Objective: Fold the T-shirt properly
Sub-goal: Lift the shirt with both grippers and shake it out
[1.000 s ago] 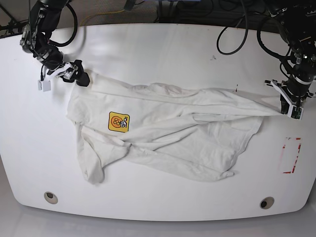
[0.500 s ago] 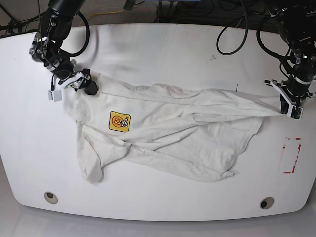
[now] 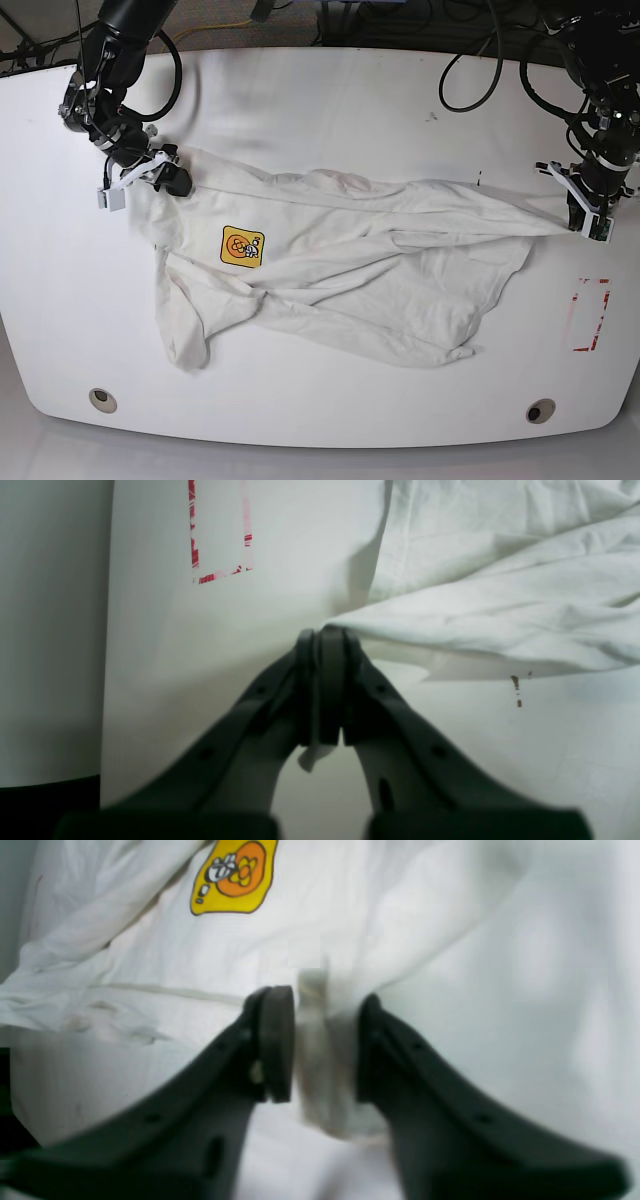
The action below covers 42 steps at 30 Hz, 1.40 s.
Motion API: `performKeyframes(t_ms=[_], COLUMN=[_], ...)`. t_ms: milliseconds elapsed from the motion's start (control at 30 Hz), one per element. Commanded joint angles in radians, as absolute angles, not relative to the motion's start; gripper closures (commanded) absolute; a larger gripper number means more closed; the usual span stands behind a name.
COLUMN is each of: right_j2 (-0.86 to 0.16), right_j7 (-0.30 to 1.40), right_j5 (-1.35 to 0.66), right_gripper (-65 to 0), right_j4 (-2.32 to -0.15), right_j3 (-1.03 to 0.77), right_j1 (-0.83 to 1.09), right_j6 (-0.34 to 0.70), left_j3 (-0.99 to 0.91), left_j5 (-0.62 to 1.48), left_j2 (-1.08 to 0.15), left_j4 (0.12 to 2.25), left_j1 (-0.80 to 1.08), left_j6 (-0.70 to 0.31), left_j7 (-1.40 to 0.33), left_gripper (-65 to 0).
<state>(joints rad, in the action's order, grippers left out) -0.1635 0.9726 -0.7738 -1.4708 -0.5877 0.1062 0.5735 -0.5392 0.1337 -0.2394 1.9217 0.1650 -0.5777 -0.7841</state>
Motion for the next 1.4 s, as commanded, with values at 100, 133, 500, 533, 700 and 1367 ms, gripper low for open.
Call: performKeyframes(t_ms=[100,133,500,533,700,1367], right_j2=[-0.177,-0.177,-0.183,-0.183,-0.183,-0.338], right_j7=[0.984,1.006,1.038,1.038,1.038,1.038], right_j5=[-0.806,-0.808,-0.977,-0.977,-0.983,-0.977], right_gripper=[0.0,0.0,0.0,0.0,0.0,0.0], right_j4=[-1.495,-1.498,-1.701,-1.722,-1.831,-1.804], right_j3=[-0.590,-0.593,-0.595,-0.595,-0.595,-0.587], right_j1=[0.102,0.102,0.275,0.297,0.415,0.099], right_j6=[0.585,0.587,0.610,0.610,0.618,0.618], left_j3=[-0.558,-0.568,-0.587,-0.593,-0.619,-0.576], left_j5=[0.137,0.137,0.143,0.143,0.143,0.050], left_j2=[-0.214,-0.208,-0.180,-0.180,-0.185,-0.156], left_j4=[1.900,1.886,1.836,1.836,1.836,1.870], left_j1=[0.145,0.145,0.174,0.182,0.225,-0.130], left_j6=[-0.572,-0.572,-0.576,-0.576,-0.576,-0.547], left_j7=[-0.753,-0.737,-0.631,-0.631,-0.628,-0.723], left_gripper=[0.0,0.0,0.0,0.0,0.0,0.0])
